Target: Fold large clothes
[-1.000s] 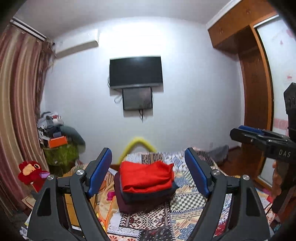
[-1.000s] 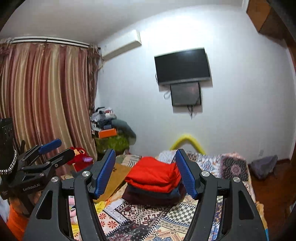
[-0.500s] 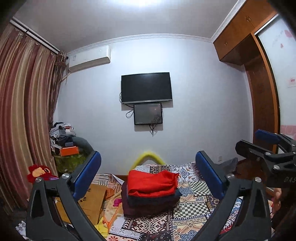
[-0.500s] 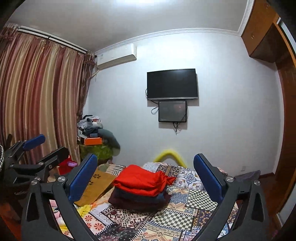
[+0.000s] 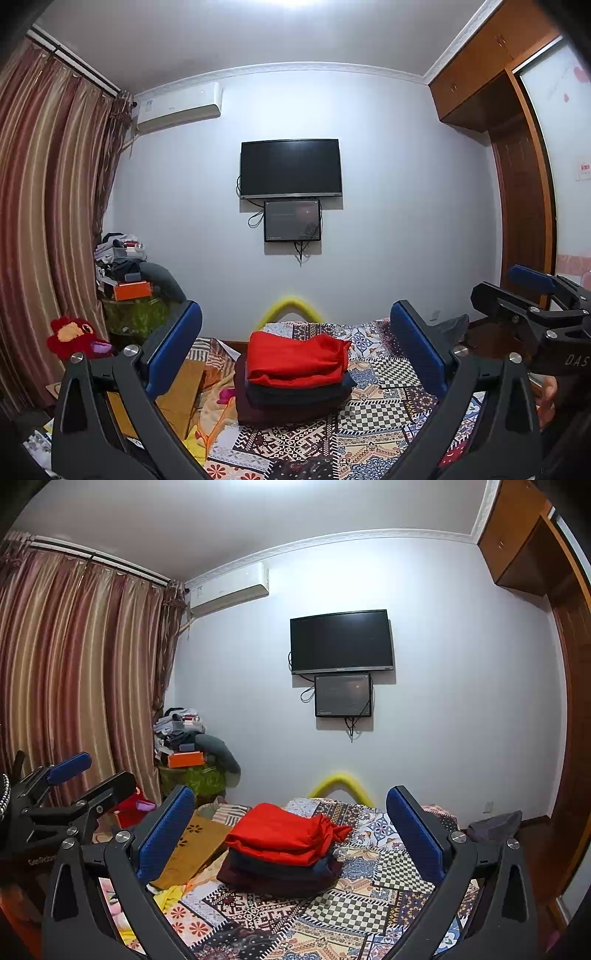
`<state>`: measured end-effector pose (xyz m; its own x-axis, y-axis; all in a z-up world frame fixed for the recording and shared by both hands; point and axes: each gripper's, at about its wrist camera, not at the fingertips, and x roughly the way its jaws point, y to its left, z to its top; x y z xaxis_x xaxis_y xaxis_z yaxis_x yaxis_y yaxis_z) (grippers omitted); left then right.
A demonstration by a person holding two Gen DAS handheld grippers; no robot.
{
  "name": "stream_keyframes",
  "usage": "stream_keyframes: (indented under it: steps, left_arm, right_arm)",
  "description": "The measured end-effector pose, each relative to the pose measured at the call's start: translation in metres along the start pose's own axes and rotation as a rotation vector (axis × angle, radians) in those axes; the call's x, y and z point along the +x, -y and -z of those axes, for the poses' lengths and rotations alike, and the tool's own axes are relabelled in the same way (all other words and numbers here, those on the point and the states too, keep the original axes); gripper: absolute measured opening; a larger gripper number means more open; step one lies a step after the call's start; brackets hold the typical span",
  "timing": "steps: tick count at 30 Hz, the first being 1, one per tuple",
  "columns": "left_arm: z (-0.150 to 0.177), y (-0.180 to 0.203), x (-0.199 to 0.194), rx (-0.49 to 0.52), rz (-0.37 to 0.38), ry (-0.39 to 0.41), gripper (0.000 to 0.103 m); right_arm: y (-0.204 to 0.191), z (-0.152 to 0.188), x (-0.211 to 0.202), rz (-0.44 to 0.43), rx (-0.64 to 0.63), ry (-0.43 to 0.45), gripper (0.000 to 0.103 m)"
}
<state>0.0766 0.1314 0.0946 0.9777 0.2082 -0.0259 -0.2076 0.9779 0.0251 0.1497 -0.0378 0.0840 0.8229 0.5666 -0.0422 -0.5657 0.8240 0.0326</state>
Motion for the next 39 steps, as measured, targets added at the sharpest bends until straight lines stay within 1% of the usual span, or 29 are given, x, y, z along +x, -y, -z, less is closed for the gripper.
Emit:
stream_keyframes:
  steps: [19, 25, 33, 39]
  left_arm:
    - [0.004, -0.006, 0.007, -0.029, 0.003, -0.028, 0.103]
    - [0.007, -0.005, 0.011, -0.036, 0.009, -0.048, 0.103]
    - [0.01, -0.001, 0.014, -0.042, 0.027, -0.066, 0.103]
    - [0.011, -0.002, 0.016, -0.061, 0.045, -0.078, 0.103]
  right_arm:
    - [0.0, -0.005, -0.002, 0.005, 0.008, -0.037, 0.103]
    - [-0.002, -0.005, 0.002, 0.003, 0.001, -0.054, 0.103]
    - [-0.001, -0.005, 0.004, 0.003, 0.003, -0.066, 0.103]
    - [0.003, -0.003, 0.006, -0.007, 0.034, -0.082, 0.103]
